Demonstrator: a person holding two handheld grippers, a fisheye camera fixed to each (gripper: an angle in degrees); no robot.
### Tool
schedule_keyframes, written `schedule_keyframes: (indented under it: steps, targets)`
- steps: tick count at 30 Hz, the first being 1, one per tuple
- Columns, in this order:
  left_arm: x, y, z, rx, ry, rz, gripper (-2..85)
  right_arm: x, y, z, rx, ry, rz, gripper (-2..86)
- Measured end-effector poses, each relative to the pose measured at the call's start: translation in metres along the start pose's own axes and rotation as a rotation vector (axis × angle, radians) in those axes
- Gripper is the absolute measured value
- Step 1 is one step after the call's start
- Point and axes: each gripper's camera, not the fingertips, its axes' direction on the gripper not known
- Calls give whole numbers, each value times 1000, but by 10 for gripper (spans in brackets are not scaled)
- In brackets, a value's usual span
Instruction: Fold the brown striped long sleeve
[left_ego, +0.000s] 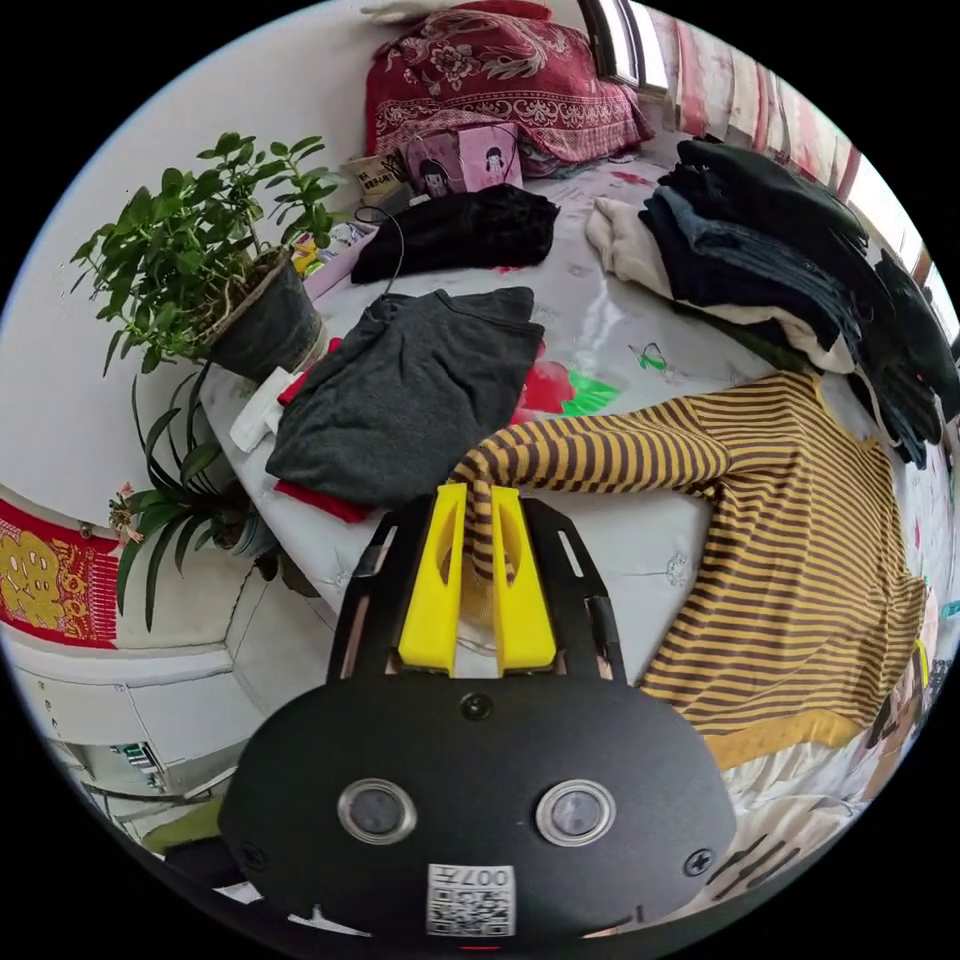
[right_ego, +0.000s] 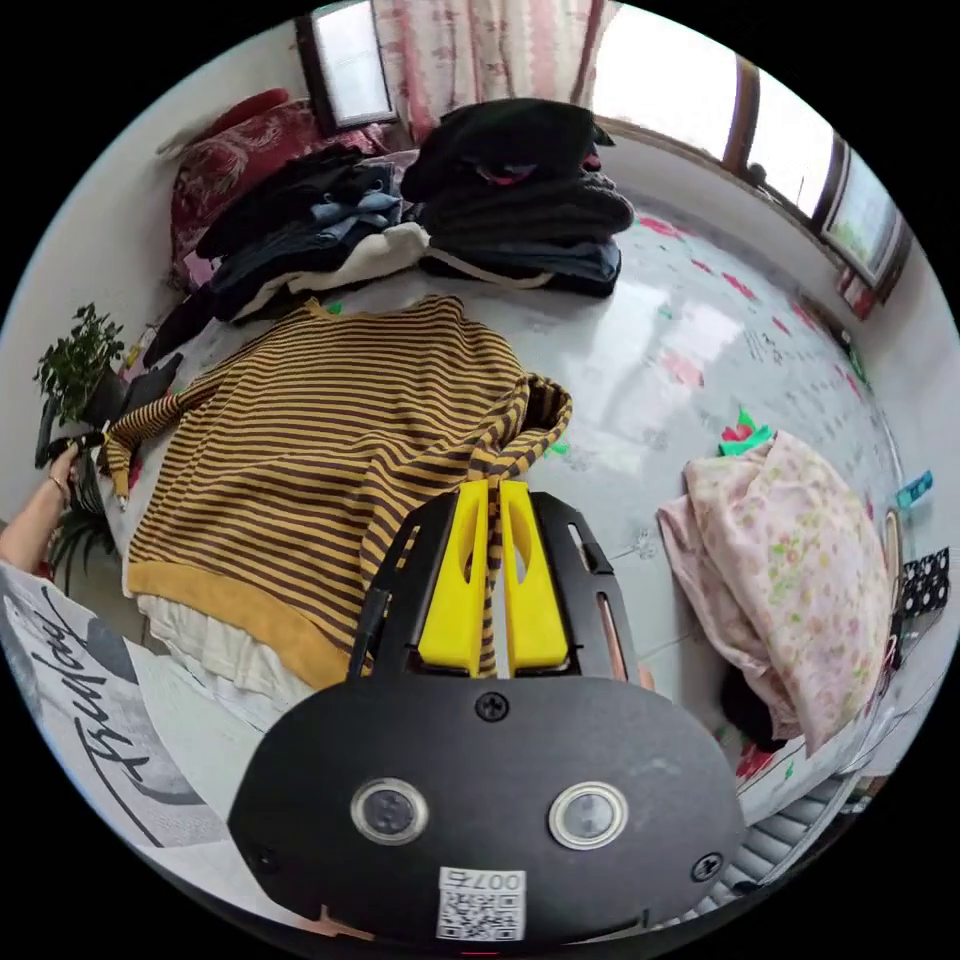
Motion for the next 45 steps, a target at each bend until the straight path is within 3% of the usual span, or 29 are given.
schedule_keyframes:
  steps: [3,9,11,14,16,18,22,25,27,30,34,36,43,45]
  targets:
    - [20,21,-4,19,-4,34,64,-13,3,-3,-19,9,-4,-1]
    - [66,99,-25,53,92,136,53,50,21,-8,11,-304,383,-2]
    - [94,136,-31,36,259,255,56,56,22,-15,30,-345,406,-2]
    - [131,181,-9,-103,281,382,51,44,16,-32,59,-281,340,-2]
    - [149,207,12,-173,157,469,20,19,6,-54,87,-99,200,-2]
    - [154,232,1,-36,63,573,-1,-4,-3,-74,117,144,56,-1]
    - [150,224,-6,-96,51,559,-4,-37,-21,-126,275,651,-268,2]
    - [131,217,-19,-115,100,448,2,-34,-34,-127,208,808,-383,10]
    - [116,220,-33,-96,131,375,9,-17,-34,-109,140,825,-340,15]
    - [79,238,-58,-68,228,222,45,25,-11,-67,-39,686,-155,24]
    - [46,260,-66,-86,273,122,74,21,63,-40,33,154,-69,33]
    - [35,268,-59,-127,283,105,86,9,89,-18,24,-2,-78,38]
    - [43,246,-51,-201,260,203,58,-18,113,82,-285,-200,-50,36]
    - [48,238,-54,-223,241,245,41,-25,113,78,-263,-175,-64,20]
